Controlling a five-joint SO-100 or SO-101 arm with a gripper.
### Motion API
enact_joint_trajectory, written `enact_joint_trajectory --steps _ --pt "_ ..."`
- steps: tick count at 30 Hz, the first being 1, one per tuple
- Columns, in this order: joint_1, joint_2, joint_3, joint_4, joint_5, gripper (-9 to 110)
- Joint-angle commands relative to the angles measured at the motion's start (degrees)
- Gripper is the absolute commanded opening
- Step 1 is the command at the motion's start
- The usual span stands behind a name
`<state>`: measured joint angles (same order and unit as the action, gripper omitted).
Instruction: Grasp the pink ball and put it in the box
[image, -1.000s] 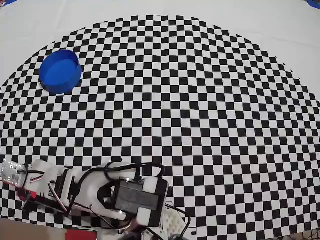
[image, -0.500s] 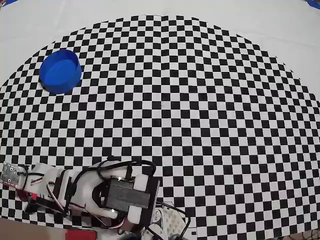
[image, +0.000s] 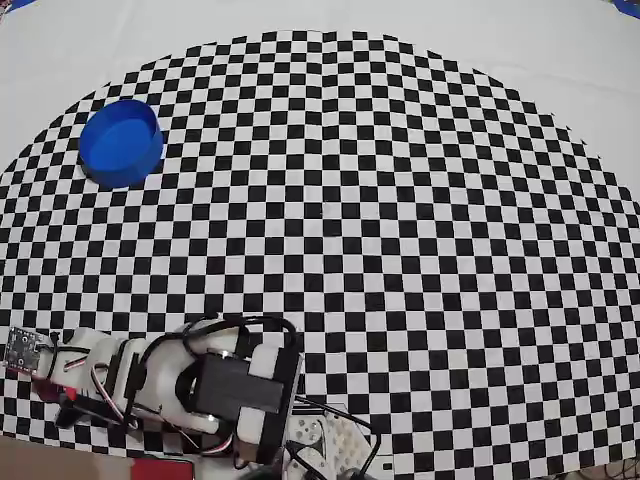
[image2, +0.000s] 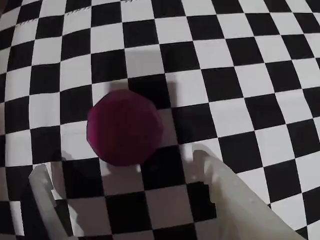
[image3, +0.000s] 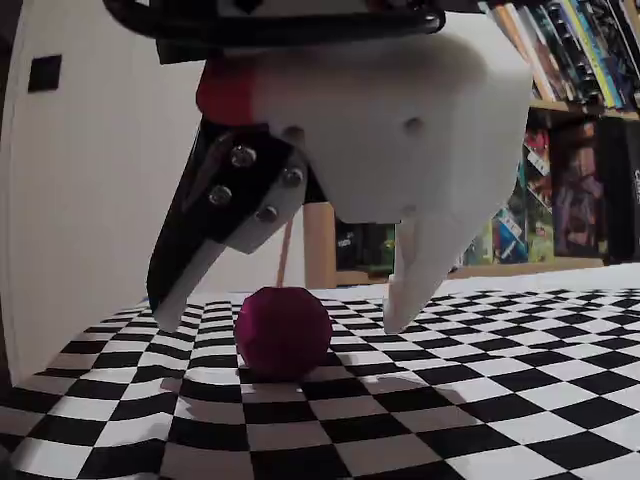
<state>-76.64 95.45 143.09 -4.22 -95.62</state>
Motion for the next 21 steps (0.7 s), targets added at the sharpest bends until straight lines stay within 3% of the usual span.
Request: enact_joint_trajectory --steps 1,21 --pt "-0.53 -0.09 -3.08 0.26 -0.35 37" --pt "-1.05 -4.66 -6.5 -0.09 -0.35 37"
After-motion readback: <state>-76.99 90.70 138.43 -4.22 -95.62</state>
